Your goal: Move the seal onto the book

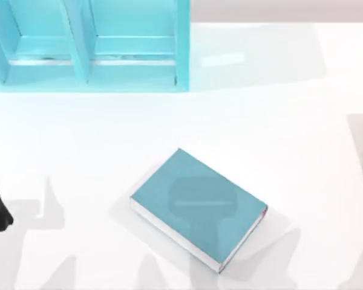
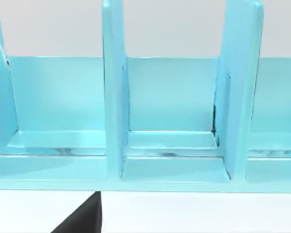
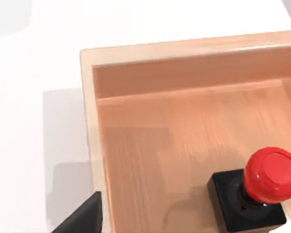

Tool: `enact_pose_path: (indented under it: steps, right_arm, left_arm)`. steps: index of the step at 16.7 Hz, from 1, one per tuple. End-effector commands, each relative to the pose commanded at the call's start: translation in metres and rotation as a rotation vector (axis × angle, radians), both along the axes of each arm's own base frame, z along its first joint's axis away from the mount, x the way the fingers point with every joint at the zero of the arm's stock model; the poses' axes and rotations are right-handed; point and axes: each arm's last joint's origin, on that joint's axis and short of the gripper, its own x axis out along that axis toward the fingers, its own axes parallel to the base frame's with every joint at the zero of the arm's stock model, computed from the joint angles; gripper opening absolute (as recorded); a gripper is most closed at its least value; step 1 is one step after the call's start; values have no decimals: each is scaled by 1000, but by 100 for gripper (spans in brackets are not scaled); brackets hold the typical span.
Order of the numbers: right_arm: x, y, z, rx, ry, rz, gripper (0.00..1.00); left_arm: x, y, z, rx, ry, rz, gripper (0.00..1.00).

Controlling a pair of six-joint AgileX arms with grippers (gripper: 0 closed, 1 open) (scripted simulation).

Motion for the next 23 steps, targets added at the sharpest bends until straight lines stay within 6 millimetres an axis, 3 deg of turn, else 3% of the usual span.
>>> enact_pose_path:
  steps: [5, 8, 11, 15, 21, 23]
  right_arm:
    - [81, -46, 20, 48, 413, -9, 100]
    - [123, -73, 15, 78, 610, 27, 100]
    - [152, -93, 2, 106, 765, 76, 100]
    - [168, -105, -17, 141, 903, 130, 100]
    - [169, -103, -19, 143, 911, 137, 100]
    - [170, -105, -30, 146, 917, 135, 100]
  left_arm:
    - [0, 0, 0, 0, 0, 0, 100]
    - [0, 0, 0, 0, 0, 0, 100]
    - [0, 0, 0, 0, 0, 0, 100]
    - [0, 0, 0, 0, 0, 0, 100]
    - [0, 0, 0, 0, 0, 0, 100]
    - [0, 0, 0, 0, 0, 0, 100]
